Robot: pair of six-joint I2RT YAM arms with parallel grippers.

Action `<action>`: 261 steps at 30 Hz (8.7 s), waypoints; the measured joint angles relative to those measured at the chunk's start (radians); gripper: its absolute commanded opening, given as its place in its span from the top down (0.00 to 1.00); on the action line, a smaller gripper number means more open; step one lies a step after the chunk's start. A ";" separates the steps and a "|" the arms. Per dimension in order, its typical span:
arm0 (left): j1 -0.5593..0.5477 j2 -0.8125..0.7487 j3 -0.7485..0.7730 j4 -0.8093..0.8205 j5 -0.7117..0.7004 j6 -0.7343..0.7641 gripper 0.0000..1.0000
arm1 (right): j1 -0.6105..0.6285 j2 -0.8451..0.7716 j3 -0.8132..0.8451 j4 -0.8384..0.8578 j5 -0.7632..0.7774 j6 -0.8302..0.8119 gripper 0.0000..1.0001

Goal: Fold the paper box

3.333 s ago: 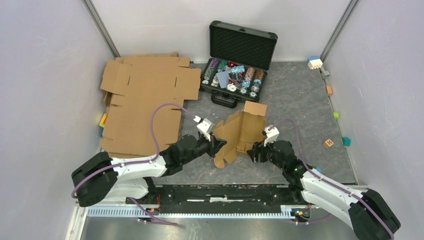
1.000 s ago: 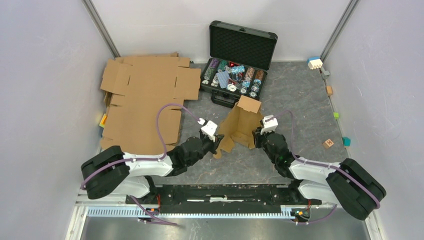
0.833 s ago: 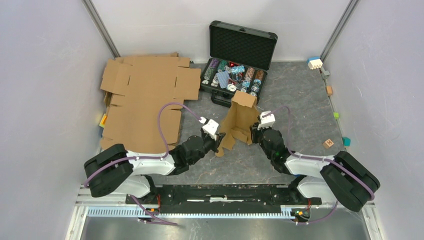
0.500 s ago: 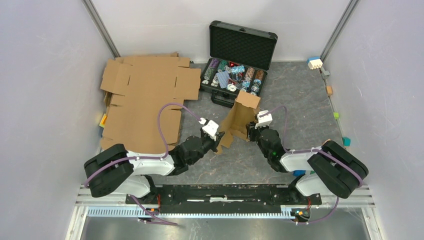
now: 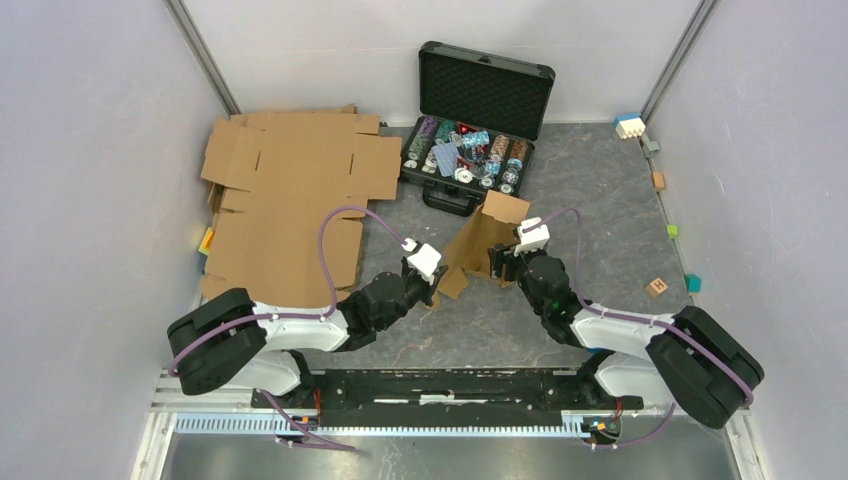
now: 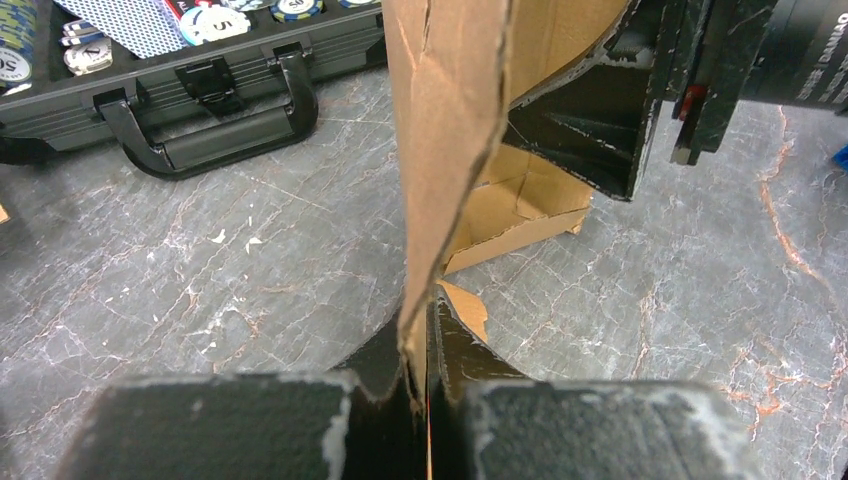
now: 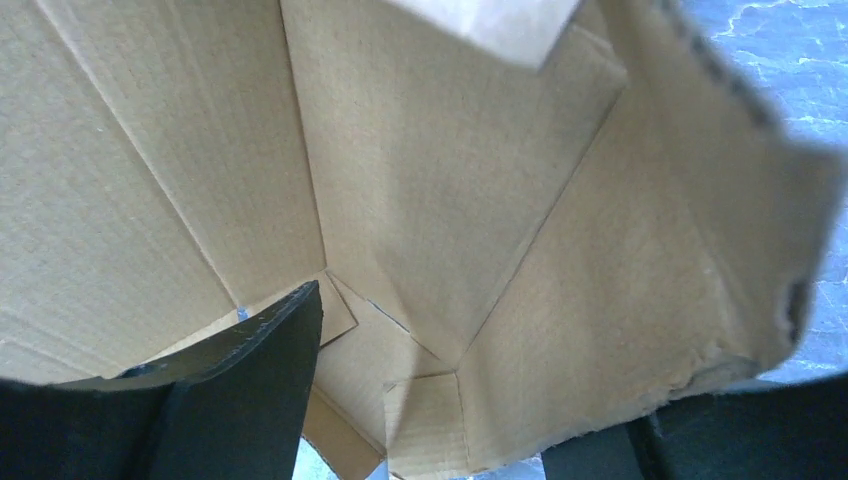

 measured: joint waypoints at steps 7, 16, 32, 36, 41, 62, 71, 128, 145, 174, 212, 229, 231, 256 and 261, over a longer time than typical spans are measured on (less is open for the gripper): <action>0.000 0.000 0.003 -0.016 -0.005 0.003 0.98 | -0.076 -0.126 -0.011 -0.088 -0.085 -0.023 0.02; 0.000 0.000 0.006 -0.022 -0.005 0.002 0.97 | -0.094 -0.241 -0.062 -0.093 -0.124 -0.036 0.26; 0.000 -0.005 0.017 -0.085 -0.003 -0.006 0.48 | -0.094 -0.222 -0.022 -0.096 -0.137 -0.087 0.84; 0.002 -0.033 0.020 -0.111 -0.008 -0.027 0.38 | -0.094 -0.222 -0.022 -0.092 -0.135 -0.103 0.93; 0.060 -0.126 0.019 -0.111 0.027 -0.073 0.43 | -0.094 -0.223 -0.027 -0.072 -0.139 -0.130 0.94; 0.146 -0.189 0.020 -0.139 0.238 -0.114 0.98 | -0.094 -0.243 -0.056 -0.071 -0.134 -0.123 0.64; 0.146 -0.187 0.027 -0.149 0.267 -0.113 0.98 | -0.094 -0.248 -0.056 -0.164 -0.155 -0.089 0.32; 0.146 -0.159 0.072 -0.181 0.286 -0.108 0.97 | -0.180 -0.085 0.015 -0.254 -0.420 -0.229 0.15; 0.146 -0.161 0.075 -0.193 0.285 -0.107 0.97 | -0.124 -0.107 -0.002 -0.317 -0.395 -0.241 0.03; 0.146 -0.161 0.080 -0.201 0.285 -0.096 0.97 | -0.063 -0.034 0.038 -0.362 -0.355 -0.338 0.02; 0.146 -0.160 0.087 -0.211 0.285 -0.096 0.97 | -0.197 -0.045 0.029 -0.208 -0.571 -0.159 0.12; 0.146 -0.160 0.087 -0.211 0.286 -0.096 0.96 | -0.198 -0.011 0.025 -0.196 -0.526 -0.207 0.40; 0.146 -0.160 0.087 -0.211 0.286 -0.096 0.96 | -0.198 -0.002 0.021 -0.185 -0.511 -0.204 0.43; 0.146 -0.142 0.100 -0.210 0.311 -0.096 0.96 | -0.166 0.151 0.018 -0.043 -0.348 -0.073 0.55; 0.146 -0.134 0.105 -0.209 0.316 -0.096 0.96 | -0.164 0.176 0.012 0.020 -0.306 -0.007 0.56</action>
